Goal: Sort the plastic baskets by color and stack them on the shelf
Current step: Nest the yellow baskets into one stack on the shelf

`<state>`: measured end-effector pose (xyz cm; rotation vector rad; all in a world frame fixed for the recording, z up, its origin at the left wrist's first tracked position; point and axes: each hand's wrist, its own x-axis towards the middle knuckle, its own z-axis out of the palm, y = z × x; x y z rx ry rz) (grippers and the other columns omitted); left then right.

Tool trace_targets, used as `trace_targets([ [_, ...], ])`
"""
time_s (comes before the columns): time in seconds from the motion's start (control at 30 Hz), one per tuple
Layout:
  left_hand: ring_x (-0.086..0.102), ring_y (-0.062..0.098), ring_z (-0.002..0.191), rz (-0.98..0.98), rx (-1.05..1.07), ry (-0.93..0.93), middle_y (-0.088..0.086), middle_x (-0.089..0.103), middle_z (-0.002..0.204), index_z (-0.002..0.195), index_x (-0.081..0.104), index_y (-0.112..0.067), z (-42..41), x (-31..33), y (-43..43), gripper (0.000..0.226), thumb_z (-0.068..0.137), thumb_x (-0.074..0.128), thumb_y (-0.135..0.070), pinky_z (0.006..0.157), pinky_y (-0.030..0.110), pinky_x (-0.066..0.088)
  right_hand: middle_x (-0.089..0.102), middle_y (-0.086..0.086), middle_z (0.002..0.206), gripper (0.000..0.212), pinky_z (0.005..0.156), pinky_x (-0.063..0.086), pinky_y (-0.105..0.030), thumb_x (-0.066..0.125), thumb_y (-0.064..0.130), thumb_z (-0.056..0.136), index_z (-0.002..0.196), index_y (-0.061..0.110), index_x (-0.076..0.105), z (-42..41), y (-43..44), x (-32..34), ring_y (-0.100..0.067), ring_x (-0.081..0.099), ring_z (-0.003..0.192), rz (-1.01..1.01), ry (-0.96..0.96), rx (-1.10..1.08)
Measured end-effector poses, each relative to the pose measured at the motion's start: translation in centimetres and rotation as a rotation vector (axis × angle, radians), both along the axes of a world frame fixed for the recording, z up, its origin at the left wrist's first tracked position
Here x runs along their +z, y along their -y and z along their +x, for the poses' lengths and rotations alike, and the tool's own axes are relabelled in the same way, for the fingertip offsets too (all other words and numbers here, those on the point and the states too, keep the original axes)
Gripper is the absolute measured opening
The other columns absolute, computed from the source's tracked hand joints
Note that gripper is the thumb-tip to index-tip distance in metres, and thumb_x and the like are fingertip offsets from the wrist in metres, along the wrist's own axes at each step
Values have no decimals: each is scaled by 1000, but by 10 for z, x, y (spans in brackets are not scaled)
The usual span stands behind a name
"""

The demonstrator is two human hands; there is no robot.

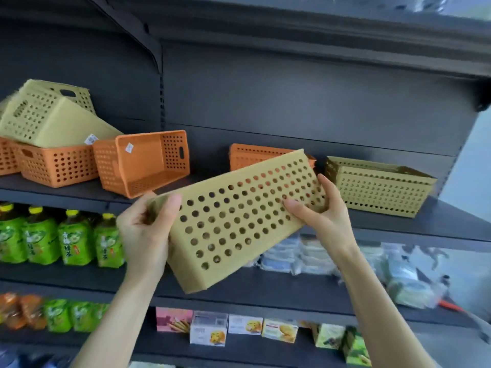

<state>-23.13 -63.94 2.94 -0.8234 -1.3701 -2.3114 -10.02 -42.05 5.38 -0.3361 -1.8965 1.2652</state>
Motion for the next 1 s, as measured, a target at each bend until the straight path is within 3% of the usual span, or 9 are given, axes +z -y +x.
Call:
trace_targets([
  [0.13,54,13,74,-140,-121,93,9,57,86,77,48,-19,46,3,-47,23,86,56,-38,63,28,45,39,6,132,117,99,47,-42,82,50,46,145,20,28,61,-24,1,-14,46,123,10,-56,-199],
  [0.2,53,16,100,-311,-126,87,10,51,115,92,50,-37,59,5,-74,16,87,46,-52,83,36,46,38,3,131,117,100,47,-40,83,47,46,145,20,28,88,-39,6,-13,45,122,22,-101,-279],
  [0.33,52,18,113,-489,-251,105,4,46,129,113,32,-59,72,17,-128,42,75,41,-75,98,49,41,38,1,127,107,100,47,-36,90,40,47,136,20,35,124,-78,13,-13,45,119,62,-190,-397],
  [0.47,52,16,117,-476,-235,1,-3,53,129,134,22,-44,88,32,-180,86,62,51,-80,101,47,41,42,0,127,102,91,53,-39,90,42,43,127,26,34,142,-122,12,-14,50,117,26,-269,-405],
  [0.57,58,12,110,-392,-233,-50,-9,62,113,138,22,-29,96,46,-223,99,61,68,-70,99,47,43,51,5,116,86,79,55,-21,88,22,58,122,25,32,149,-161,18,-7,58,104,7,-306,-398],
  [0.67,58,4,106,-288,-267,-99,-9,60,114,144,17,-20,99,57,-273,99,66,71,-51,100,31,43,52,7,109,76,68,50,-10,85,20,63,118,21,31,147,-209,25,-2,58,96,63,-293,-446],
  [0.73,58,1,107,-231,-302,-129,-11,57,118,145,15,-21,92,67,-306,97,68,70,-43,99,26,44,51,1,118,82,80,53,-20,86,26,61,120,22,29,142,-239,32,-10,57,104,89,-294,-470],
  [0.9,46,19,125,-217,-269,-216,-7,49,133,130,23,-59,56,87,-386,86,61,75,-63,103,48,39,40,1,131,124,102,43,-48,86,52,48,138,49,0,123,-314,44,-19,50,122,166,-291,-440],
  [1.0,52,0,117,-223,-269,-275,-8,53,129,142,20,-37,45,97,-424,91,70,75,-48,102,30,42,31,-3,142,130,106,38,-52,85,57,44,138,56,-5,112,-353,48,-19,39,131,210,-278,-464],
])
